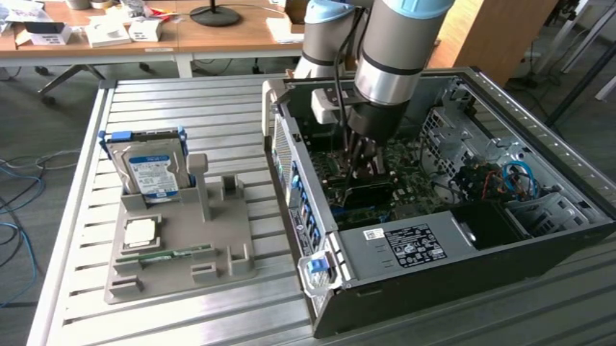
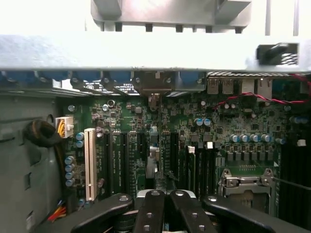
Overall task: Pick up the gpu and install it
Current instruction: 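Press down on the gpu until it lock into place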
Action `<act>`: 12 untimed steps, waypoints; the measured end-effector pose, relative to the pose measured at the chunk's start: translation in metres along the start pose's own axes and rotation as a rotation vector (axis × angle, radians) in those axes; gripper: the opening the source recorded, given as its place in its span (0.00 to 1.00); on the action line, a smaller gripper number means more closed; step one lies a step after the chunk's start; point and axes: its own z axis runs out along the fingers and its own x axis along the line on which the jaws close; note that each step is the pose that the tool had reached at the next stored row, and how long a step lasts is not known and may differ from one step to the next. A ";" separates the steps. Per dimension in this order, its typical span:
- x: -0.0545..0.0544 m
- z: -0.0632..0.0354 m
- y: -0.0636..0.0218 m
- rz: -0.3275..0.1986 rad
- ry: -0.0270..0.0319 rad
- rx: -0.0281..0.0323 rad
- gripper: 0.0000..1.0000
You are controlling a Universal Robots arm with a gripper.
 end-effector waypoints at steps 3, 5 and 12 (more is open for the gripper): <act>0.000 -0.0094 0.0000 0.000 0.0001 0.0000 0.11; 0.000 -0.0151 0.0000 0.000 0.0002 -0.0001 0.11; -0.001 -0.0321 -0.0004 0.000 0.0003 -0.0001 0.11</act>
